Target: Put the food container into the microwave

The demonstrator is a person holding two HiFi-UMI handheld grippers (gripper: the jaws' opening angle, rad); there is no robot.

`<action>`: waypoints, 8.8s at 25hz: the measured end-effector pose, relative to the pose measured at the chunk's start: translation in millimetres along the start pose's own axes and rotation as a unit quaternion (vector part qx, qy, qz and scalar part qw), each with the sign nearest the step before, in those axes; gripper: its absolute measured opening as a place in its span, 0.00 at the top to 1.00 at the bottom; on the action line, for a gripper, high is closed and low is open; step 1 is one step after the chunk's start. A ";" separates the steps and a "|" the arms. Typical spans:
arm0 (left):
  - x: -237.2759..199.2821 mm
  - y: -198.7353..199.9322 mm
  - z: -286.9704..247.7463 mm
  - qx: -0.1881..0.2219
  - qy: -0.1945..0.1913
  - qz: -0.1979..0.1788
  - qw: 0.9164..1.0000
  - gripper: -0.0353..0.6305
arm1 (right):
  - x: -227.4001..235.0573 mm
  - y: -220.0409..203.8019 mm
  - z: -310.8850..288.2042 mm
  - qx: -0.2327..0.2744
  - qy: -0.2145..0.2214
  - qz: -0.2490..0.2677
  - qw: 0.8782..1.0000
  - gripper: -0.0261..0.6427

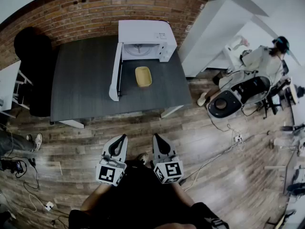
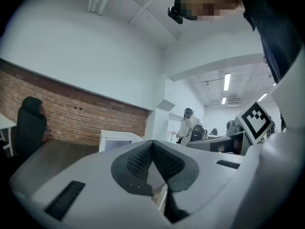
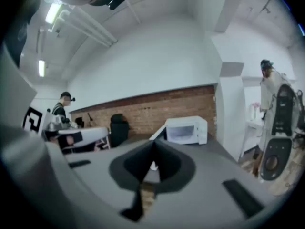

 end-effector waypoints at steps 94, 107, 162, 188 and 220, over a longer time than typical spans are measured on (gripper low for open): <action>-196.1 -12.8 -267.6 -0.040 -0.004 0.085 0.996 0.89 | 100.9 7.4 -350.2 -0.129 0.076 0.145 0.978 0.91; -201.7 -10.1 -287.7 -0.031 0.043 0.085 0.995 0.89 | 115.8 -24.2 -380.5 -0.161 0.137 0.205 0.956 0.91; -207.1 -18.8 -364.8 -0.040 0.101 0.077 0.991 0.89 | 185.8 -244.1 -437.1 -0.384 0.303 0.471 0.734 0.84; -219.3 -5.6 -362.1 -0.027 0.100 0.071 0.992 0.89 | 183.1 -225.6 -442.2 -0.369 0.286 0.485 0.740 0.91; -219.9 -10.2 -357.7 -0.028 0.086 0.058 0.994 0.89 | 186.3 -259.0 -445.9 -0.414 0.318 0.512 0.683 0.82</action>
Point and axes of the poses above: the fingertips, and each gripper's own axes: z backward along the fingers, x to its right, y out of its top, the point moved 2 cm from there along z, backward along the fingers, and after that the axes turned 2 degrees about -y, right-handed, at the moved point
